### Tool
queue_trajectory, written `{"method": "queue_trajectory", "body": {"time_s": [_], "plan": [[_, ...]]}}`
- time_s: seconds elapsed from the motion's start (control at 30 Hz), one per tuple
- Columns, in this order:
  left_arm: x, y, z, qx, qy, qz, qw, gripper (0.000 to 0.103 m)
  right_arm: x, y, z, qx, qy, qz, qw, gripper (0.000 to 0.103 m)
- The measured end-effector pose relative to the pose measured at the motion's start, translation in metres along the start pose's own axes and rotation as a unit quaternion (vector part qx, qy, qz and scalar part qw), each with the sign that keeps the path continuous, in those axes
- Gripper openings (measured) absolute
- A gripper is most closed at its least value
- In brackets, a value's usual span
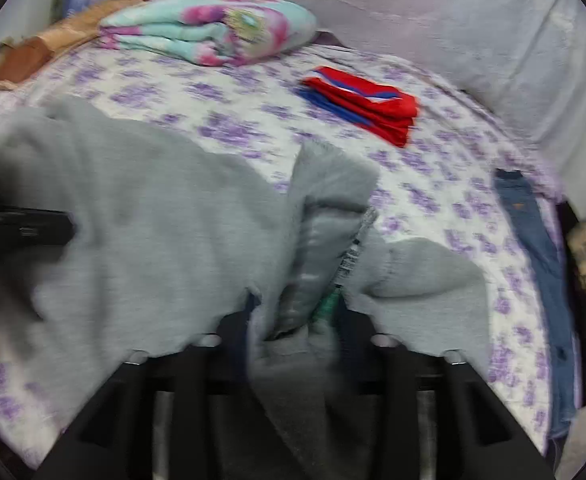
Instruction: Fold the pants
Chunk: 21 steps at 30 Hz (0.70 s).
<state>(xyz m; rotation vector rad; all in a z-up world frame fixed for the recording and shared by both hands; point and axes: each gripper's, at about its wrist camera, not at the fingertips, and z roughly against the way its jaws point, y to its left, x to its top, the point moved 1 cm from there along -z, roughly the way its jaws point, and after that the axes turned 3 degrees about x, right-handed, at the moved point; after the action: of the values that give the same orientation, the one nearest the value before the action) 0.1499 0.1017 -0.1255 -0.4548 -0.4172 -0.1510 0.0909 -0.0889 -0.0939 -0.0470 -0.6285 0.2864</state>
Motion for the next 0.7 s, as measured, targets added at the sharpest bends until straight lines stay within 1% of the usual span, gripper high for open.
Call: {"method": "queue_trajectory", "body": {"time_s": [0.07,0.13,0.17,0.23,0.27,0.3,0.33,0.37,0.4,0.47,0.5,0.53,0.57,0.6,0.63,0.7], "plan": [[0.0,0.0,-0.002,0.001,0.001,0.0,1.0,0.007,0.002,0.013,0.009,0.052,0.007,0.024,0.998,0.08],[0.0,0.001,-0.002,0.002,0.002,0.002,1.0,0.007,0.004,0.018,0.019,0.104,0.015,0.025,0.994,0.08],[0.0,0.001,-0.002,0.002,0.002,0.003,1.0,0.007,0.006,0.016,0.026,0.113,0.01,0.022,0.993,0.08],[0.0,0.001,-0.002,0.003,0.003,0.004,1.0,0.007,0.012,0.003,0.044,0.113,-0.01,0.015,0.993,0.077],[0.0,0.001,-0.002,0.004,0.003,0.004,1.0,0.007,0.016,-0.009,0.053,0.103,-0.022,0.006,0.994,0.074],[0.0,0.001,-0.002,0.005,0.003,0.003,1.0,0.007,0.018,-0.018,0.057,0.091,-0.029,-0.002,0.995,0.062],[0.0,0.001,-0.002,0.004,0.003,0.003,1.0,0.007,0.022,-0.034,0.06,0.069,-0.034,-0.018,0.997,0.048],[0.001,0.001,-0.002,0.004,0.003,0.003,1.0,0.007,0.024,-0.046,0.058,0.061,-0.033,-0.032,0.997,0.041],[0.001,0.002,-0.002,0.004,0.003,0.003,1.0,0.007,0.026,-0.057,0.049,0.069,-0.023,-0.048,0.996,0.034],[0.0,0.001,-0.002,0.005,0.003,0.003,1.0,0.007,0.025,-0.064,0.025,0.101,0.007,-0.063,0.993,0.033],[0.0,0.001,-0.002,0.005,0.003,0.003,1.0,0.007,0.021,-0.063,0.0,0.121,0.042,-0.071,0.989,0.033],[0.0,0.001,-0.001,0.005,0.003,0.003,1.0,0.007,0.013,-0.063,-0.022,0.126,0.073,-0.078,0.986,0.033],[0.0,0.001,-0.002,0.005,0.004,0.004,1.0,0.007,0.005,-0.061,-0.042,0.127,0.096,-0.083,0.984,0.034],[0.0,0.001,-0.002,0.005,0.004,0.004,1.0,0.007,0.0,-0.058,-0.047,0.129,0.093,-0.085,0.984,0.035],[0.0,0.002,-0.003,0.005,0.005,0.004,1.0,0.007,-0.001,-0.052,-0.046,0.115,0.077,-0.072,0.988,0.037],[0.001,0.004,-0.006,0.001,0.008,0.006,0.9999,0.007,0.001,-0.046,-0.041,0.099,0.077,-0.059,0.99,0.037]]}}
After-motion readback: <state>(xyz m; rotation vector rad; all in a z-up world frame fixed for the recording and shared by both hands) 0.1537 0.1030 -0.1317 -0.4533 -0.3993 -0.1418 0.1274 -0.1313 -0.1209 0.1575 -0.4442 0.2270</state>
